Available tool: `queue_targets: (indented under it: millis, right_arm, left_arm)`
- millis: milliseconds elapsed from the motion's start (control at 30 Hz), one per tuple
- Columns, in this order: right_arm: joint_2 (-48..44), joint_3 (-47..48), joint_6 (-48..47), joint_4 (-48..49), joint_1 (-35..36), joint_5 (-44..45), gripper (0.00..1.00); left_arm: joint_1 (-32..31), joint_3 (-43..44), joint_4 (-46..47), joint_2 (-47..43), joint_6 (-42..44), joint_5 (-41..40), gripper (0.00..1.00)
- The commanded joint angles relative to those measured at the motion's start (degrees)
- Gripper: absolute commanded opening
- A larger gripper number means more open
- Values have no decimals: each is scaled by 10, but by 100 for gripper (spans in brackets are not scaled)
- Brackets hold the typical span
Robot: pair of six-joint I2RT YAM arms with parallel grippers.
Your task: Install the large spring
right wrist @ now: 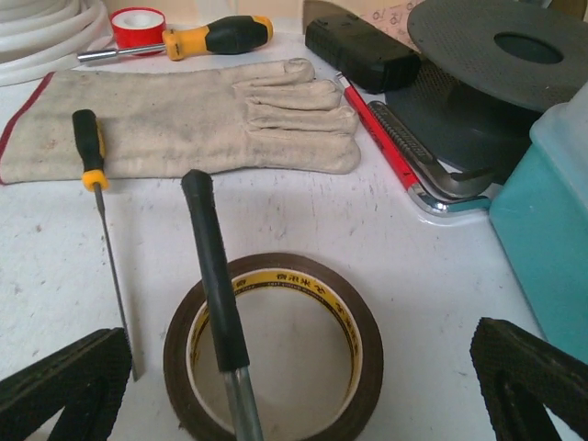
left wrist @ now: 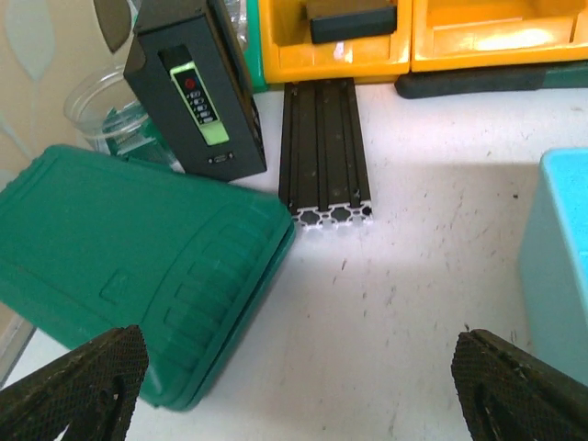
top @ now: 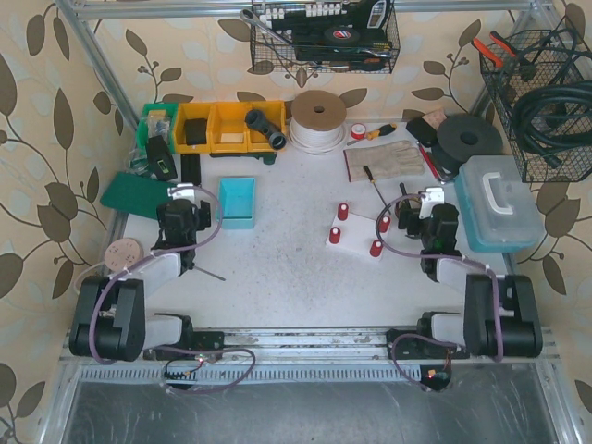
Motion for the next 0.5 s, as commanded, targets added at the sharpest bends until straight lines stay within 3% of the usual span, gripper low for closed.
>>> queue_targets:
  millis: [0,167,267,467]
  right_arm:
    - [79,13,24,128,-9,-40,99]
    - [143,-2,20,211,-9,-61,99]
    - [144,5,18,197,-9,-63,99]
    - [146,13,18,185,-6,-55,99]
  left_arm:
    - [15,38,52,26,21,12,93]
    - [38,43,20,15,0,54,93]
    - [37,50,-10,10,2,141,93]
    - [34,59,48,45,6,98,95]
